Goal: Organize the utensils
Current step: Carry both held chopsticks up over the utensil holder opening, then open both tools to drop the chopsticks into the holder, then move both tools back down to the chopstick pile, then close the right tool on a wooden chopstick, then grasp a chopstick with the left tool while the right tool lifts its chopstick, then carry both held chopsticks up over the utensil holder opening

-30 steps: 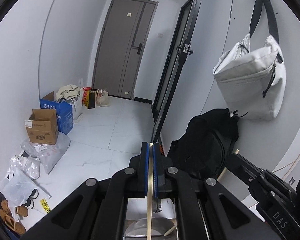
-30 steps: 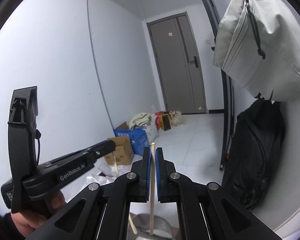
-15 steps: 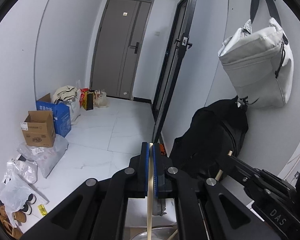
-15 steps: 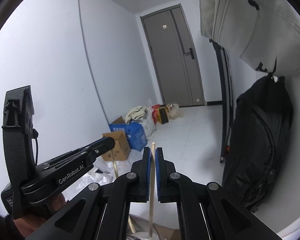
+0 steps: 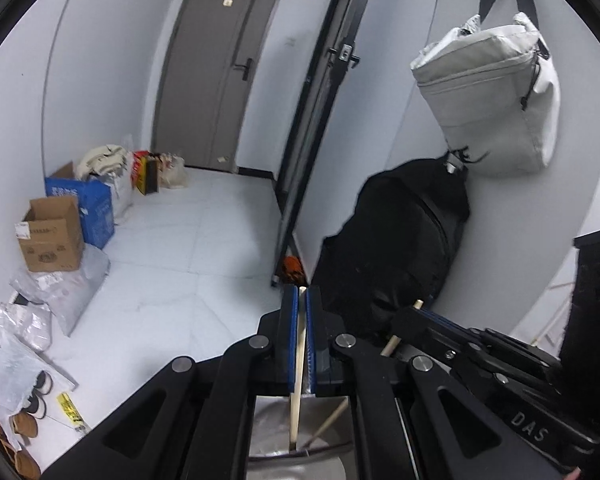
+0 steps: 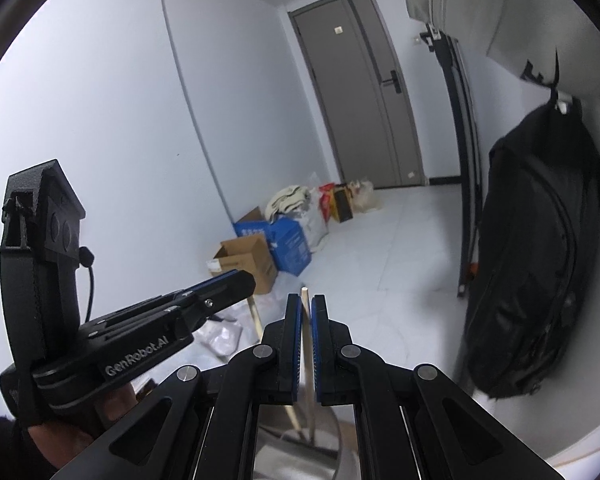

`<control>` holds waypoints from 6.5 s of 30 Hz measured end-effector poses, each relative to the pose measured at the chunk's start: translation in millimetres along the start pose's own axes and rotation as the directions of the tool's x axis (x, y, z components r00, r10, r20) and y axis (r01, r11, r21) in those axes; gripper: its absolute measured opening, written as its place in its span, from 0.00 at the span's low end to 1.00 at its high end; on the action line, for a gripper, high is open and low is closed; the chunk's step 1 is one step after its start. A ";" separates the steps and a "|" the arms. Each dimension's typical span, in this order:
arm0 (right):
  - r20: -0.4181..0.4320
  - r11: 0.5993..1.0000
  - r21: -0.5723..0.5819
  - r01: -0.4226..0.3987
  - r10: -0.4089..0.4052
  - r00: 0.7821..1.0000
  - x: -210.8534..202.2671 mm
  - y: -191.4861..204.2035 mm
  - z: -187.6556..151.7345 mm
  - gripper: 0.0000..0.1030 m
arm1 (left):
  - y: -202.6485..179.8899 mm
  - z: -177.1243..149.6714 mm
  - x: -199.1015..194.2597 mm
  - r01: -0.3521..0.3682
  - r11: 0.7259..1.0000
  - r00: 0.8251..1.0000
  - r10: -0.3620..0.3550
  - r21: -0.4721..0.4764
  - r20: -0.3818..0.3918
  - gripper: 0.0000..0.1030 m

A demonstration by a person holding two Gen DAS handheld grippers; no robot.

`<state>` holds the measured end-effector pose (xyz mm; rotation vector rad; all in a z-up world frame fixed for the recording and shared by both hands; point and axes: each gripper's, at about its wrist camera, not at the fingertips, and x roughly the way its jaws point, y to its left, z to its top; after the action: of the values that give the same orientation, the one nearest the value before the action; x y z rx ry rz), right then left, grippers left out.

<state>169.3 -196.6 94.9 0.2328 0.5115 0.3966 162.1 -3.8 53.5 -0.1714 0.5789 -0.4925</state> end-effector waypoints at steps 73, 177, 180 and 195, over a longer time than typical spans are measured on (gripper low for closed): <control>-0.692 0.972 0.106 0.210 -0.080 0.717 44.1 5.8 -219.9 0.32 | 62.8 -158.1 -85.5 -0.348 0.922 0.923 0.305 -0.170 -0.235 0.77; 0.061 0.999 0.033 0.041 -0.043 0.997 -124.0 52.7 -89.4 0.06 | -15.4 -104.8 -111.6 -0.008 0.988 0.995 -0.008 -0.155 -0.104 0.00; 0.086 0.999 0.033 0.042 -0.045 0.995 -122.6 52.5 -72.4 0.06 | -21.9 -87.7 -119.5 0.002 0.991 0.997 -0.012 -0.131 -0.076 0.00; 0.199 0.996 0.073 0.052 -0.066 0.978 -89.1 32.8 17.6 0.06 | -36.7 11.2 -116.5 -0.006 1.000 0.998 0.007 -0.018 0.061 0.00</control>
<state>97.1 -207.0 158.3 0.3191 0.3323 0.2944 69.2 21.7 129.6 -0.2006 0.5236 -0.4747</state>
